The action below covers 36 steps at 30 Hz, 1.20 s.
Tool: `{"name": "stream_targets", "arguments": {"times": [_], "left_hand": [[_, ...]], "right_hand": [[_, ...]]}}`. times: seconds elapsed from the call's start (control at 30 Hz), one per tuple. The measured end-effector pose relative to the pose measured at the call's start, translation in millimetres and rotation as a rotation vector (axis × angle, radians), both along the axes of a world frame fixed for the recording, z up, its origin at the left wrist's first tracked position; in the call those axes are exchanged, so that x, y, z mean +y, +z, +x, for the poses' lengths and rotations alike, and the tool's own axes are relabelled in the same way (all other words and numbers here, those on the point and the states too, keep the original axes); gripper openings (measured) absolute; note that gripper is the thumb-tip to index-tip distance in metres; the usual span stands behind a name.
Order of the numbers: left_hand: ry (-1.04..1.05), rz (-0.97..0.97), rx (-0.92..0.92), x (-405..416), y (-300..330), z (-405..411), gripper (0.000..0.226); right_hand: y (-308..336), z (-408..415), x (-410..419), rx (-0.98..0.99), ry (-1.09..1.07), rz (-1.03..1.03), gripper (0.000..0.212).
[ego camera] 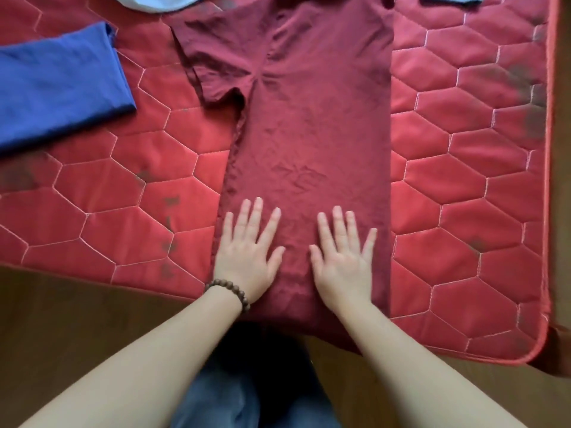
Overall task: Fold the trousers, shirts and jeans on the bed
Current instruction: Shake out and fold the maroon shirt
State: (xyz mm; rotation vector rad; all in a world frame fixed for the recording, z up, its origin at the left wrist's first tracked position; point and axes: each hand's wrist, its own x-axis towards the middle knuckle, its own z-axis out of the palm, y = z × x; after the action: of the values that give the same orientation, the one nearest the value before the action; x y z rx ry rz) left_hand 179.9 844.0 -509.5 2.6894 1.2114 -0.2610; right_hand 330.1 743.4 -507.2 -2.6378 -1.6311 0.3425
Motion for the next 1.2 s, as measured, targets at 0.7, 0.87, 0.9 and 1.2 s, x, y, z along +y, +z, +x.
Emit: {"name": "stream_targets", "arguments": {"times": [0.7, 0.87, 0.9, 1.2], "left_hand": [[0.259, -0.083, 0.015, 25.0, 38.6, -1.0, 0.068], [0.451, -0.086, -0.078, 109.4, 51.4, 28.6, 0.077], [0.493, -0.083, -0.117, 131.3, 52.0, 34.9, 0.079], [0.738, -0.131, -0.221, 254.8, 22.9, 81.8, 0.103]], "right_hand": [[32.0, 3.5, 41.8, 0.082, -0.009, 0.029, 0.062], [47.3, 28.1, 150.2, 0.125, 0.152, 0.096, 0.06], [49.2, 34.6, 176.9, 0.124, 0.193, 0.107, 0.06], [40.0, 59.5, 415.1, 0.17, 0.516, -0.104, 0.065]]}}
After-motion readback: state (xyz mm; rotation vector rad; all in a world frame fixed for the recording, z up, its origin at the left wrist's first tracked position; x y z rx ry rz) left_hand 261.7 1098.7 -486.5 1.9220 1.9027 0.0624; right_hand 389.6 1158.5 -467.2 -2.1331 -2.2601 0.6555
